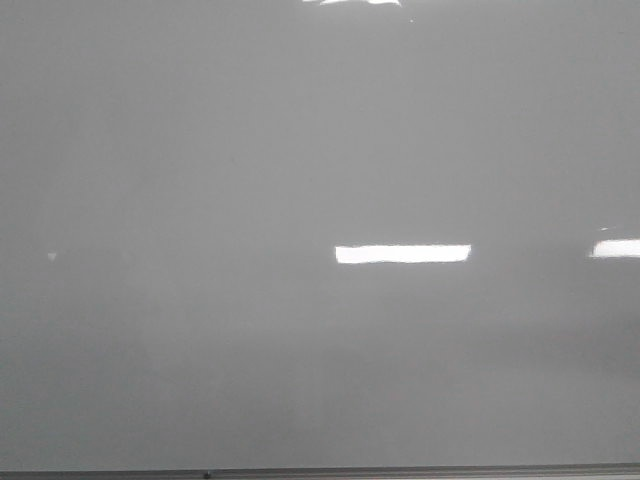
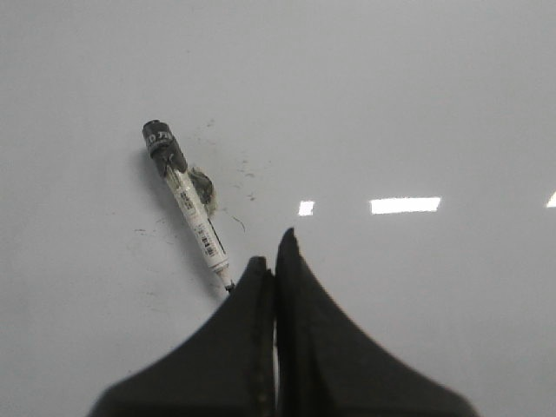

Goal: Write number 6 on whiteboard

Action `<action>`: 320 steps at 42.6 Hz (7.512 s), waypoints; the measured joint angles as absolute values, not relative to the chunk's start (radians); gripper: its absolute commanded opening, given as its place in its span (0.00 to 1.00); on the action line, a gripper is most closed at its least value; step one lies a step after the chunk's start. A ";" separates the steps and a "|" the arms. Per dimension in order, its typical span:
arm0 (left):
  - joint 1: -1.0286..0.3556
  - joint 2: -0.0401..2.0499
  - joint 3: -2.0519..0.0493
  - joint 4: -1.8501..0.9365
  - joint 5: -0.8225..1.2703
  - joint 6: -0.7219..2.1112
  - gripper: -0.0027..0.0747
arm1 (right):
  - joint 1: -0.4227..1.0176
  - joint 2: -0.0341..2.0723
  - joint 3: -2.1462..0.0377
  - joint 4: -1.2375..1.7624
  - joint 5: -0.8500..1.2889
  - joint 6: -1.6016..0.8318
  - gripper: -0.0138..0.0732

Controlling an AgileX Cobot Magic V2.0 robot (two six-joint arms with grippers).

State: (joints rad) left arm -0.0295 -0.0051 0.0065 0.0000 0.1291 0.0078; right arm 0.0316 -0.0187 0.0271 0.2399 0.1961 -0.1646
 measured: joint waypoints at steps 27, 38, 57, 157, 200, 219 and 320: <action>-0.029 0.213 -0.364 0.000 0.244 0.008 0.01 | 0.032 0.204 -0.364 0.294 0.348 -0.165 0.09; -0.029 0.282 -0.378 0.000 0.274 0.008 0.24 | 0.032 0.310 -0.385 0.294 0.353 -0.165 0.38; -0.029 0.298 -0.360 -0.016 0.286 0.000 0.79 | 0.032 0.310 -0.385 0.294 0.353 -0.165 0.85; -0.249 1.354 -0.925 0.127 0.723 0.225 0.01 | 0.040 0.314 -0.391 0.294 0.421 -0.168 0.85; -1.084 1.352 -1.016 0.203 0.838 0.591 0.01 | 0.754 0.978 -0.797 0.417 0.688 -0.639 0.85; -1.084 1.352 -1.016 0.156 0.787 0.591 0.01 | 0.790 1.126 -0.812 0.419 0.607 -0.670 0.56; -0.882 0.516 -0.441 0.000 0.422 0.224 0.01 | 0.463 1.252 -0.876 0.500 0.210 -0.658 0.08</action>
State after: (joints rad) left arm -0.8819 0.5160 -0.4407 0.0000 0.4218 0.2242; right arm 0.4628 1.2519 -0.8758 0.4996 0.2103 -0.6581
